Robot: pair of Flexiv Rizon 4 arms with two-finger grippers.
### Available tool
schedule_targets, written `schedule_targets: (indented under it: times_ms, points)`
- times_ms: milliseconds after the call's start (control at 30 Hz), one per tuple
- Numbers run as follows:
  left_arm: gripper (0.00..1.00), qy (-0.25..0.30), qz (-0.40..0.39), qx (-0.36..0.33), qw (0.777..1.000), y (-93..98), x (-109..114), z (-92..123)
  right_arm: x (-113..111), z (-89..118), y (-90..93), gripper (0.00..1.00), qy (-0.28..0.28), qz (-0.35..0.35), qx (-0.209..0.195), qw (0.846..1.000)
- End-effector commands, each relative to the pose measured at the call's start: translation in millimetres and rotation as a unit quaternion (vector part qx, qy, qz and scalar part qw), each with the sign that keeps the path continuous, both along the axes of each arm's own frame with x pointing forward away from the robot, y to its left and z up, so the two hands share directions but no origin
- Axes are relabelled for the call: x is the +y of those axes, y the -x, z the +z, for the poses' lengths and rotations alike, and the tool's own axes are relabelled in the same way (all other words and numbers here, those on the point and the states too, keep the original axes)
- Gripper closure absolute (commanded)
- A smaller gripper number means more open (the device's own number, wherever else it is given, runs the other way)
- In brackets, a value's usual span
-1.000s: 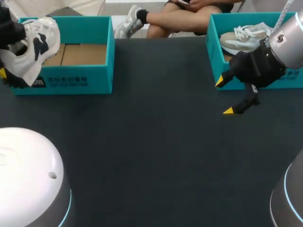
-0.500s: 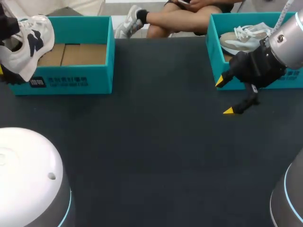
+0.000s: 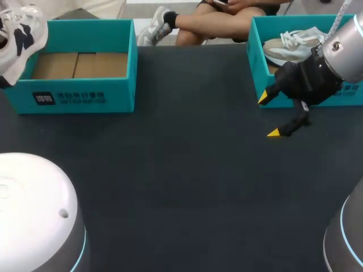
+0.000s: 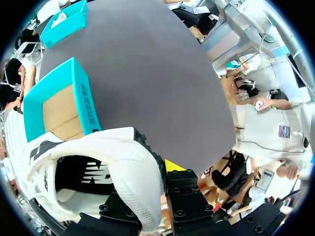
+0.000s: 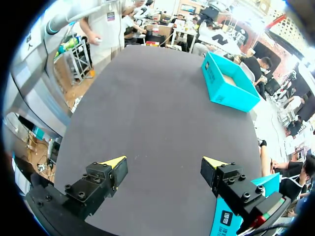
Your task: Take the shoe out of the shoebox, open the shoe tongue, remove and reinsert the insole, then place the shoe into the shoebox
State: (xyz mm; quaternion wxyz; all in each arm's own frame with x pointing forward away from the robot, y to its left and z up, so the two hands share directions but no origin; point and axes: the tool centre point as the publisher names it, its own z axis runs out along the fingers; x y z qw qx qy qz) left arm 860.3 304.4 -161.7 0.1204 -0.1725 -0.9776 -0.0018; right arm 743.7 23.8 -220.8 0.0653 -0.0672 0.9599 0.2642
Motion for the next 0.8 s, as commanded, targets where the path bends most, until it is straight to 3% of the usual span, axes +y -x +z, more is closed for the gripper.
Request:
schedule_targets:
  times_ms: [33, 300, 500, 633, 800]
  points:
    - [1.0, 0.008, -0.011, 0.019, 1.0, -35.0, 17, -2, 1, -1, 0.3, 0.0, 0.001, -0.001, -0.001, 1.0]
    - [1.0, 0.002, 0.007, -0.007, 1.0, -83.2, 32, -9, 1, -1, 0.3, 0.0, 0.001, -0.001, -0.001, 1.0]
    - [1.0, -0.005, 0.013, -0.03, 0.999, -117.7, 30, -16, 1, -1, 0.3, 0.0, 0.001, -0.001, -0.001, 1.0]
    - [1.0, -0.017, 0.037, -0.041, 0.998, -131.7, 24, -20, 1, -1, 0.3, 0.0, 0.001, -0.001, -0.001, 1.0]
    - [1.0, -0.017, 0.037, -0.041, 0.998, -131.7, 24, -20, 1, -1, 0.3, 0.0, 0.001, -0.001, -0.001, 1.0]
